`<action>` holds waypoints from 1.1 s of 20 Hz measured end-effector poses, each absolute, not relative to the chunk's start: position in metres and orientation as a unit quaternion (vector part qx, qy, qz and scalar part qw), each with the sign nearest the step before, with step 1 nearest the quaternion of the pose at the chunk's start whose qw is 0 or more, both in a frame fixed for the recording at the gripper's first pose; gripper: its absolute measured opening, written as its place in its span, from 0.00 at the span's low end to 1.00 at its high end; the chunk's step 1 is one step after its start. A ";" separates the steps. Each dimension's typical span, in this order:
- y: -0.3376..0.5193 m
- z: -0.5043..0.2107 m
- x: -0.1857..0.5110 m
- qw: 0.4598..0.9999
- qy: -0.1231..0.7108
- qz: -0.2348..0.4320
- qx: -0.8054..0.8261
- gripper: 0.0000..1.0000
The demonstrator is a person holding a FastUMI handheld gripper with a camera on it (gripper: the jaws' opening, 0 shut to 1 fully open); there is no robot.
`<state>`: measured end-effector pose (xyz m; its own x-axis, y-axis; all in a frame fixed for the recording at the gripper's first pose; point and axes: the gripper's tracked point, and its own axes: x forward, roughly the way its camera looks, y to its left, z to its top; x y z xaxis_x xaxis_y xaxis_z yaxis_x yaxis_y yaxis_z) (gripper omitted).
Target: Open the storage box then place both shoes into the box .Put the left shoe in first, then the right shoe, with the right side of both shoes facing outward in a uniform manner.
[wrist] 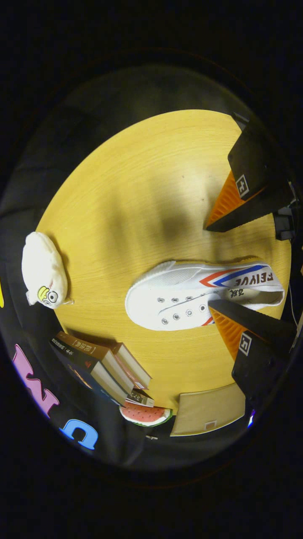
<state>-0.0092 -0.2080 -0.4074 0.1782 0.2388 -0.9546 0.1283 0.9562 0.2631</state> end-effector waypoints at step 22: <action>-0.170 -0.392 -0.026 0.706 0.651 0.040 0.275 0.14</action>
